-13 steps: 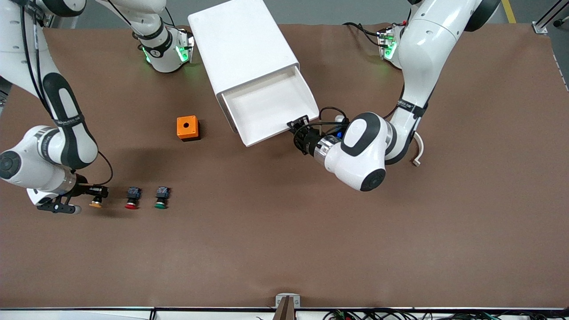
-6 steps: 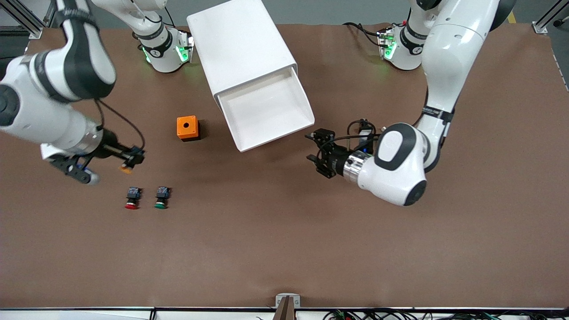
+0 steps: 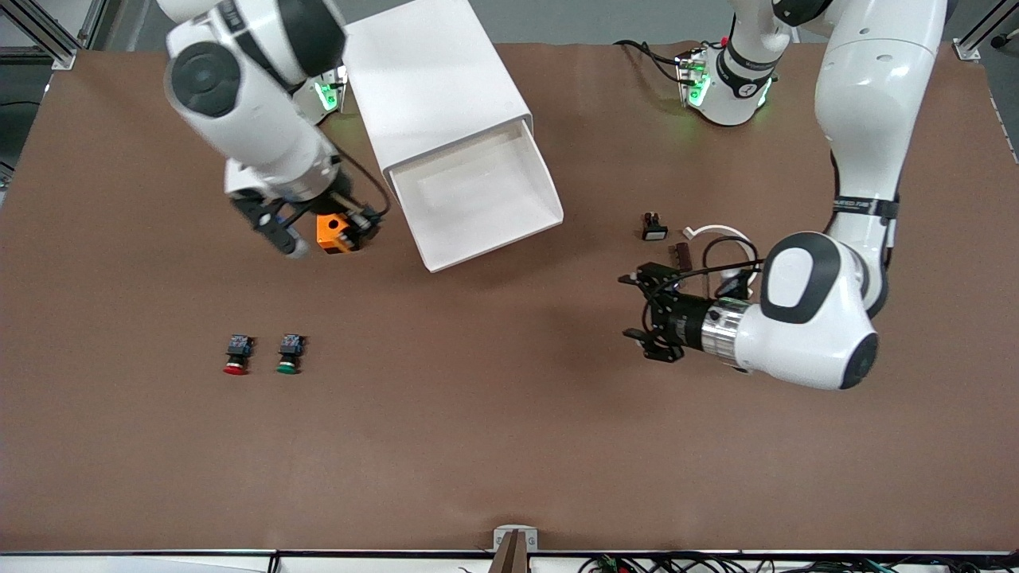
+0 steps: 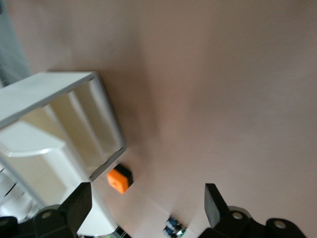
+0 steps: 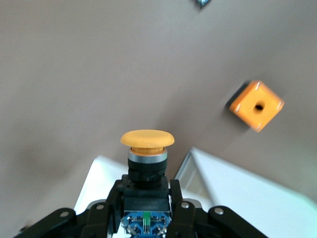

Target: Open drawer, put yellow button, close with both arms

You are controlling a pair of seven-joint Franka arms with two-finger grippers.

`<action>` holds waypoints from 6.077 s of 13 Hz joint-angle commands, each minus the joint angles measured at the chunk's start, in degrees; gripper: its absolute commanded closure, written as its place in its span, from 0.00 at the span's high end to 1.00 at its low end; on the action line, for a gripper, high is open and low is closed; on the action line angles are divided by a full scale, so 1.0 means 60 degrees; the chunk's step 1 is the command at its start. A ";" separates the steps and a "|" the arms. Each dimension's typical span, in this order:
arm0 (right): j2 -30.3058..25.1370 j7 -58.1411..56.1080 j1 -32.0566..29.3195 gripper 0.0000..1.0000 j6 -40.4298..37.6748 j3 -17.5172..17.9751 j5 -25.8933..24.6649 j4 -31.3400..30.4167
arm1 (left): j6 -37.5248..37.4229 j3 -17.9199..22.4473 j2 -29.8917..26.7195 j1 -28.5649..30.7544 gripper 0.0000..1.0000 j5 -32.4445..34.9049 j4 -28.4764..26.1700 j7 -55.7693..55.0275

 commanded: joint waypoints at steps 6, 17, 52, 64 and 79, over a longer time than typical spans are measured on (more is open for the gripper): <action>0.0507 0.4832 0.2850 0.00 0.0791 -0.0123 -0.1418 0.0081 | -0.0178 0.0613 -0.1678 -0.0231 1.00 0.3466 -0.0071 0.4657; 0.1577 0.6170 0.3394 1.00 0.1511 -0.0123 -0.1552 0.0373 | -0.0457 -0.1115 -0.2411 -0.0232 1.00 0.5930 -0.0480 1.0858; 0.0947 -1.2111 -0.5058 1.00 -0.2694 -0.0137 -0.1332 0.3096 | 0.3338 -0.1997 -0.0536 -0.5508 1.00 0.5755 -0.1815 0.4606; -0.0325 -1.1716 -0.4721 1.00 -0.3793 -0.0181 -0.1347 0.2690 | 0.0704 -0.1893 -0.3127 0.0365 1.00 0.8084 -0.1521 1.0561; -0.1528 -1.3283 -0.3480 1.00 -0.3090 -0.2565 -0.0790 0.1371 | -0.1496 0.0539 -0.7858 0.0721 1.00 0.6444 -0.3673 1.7028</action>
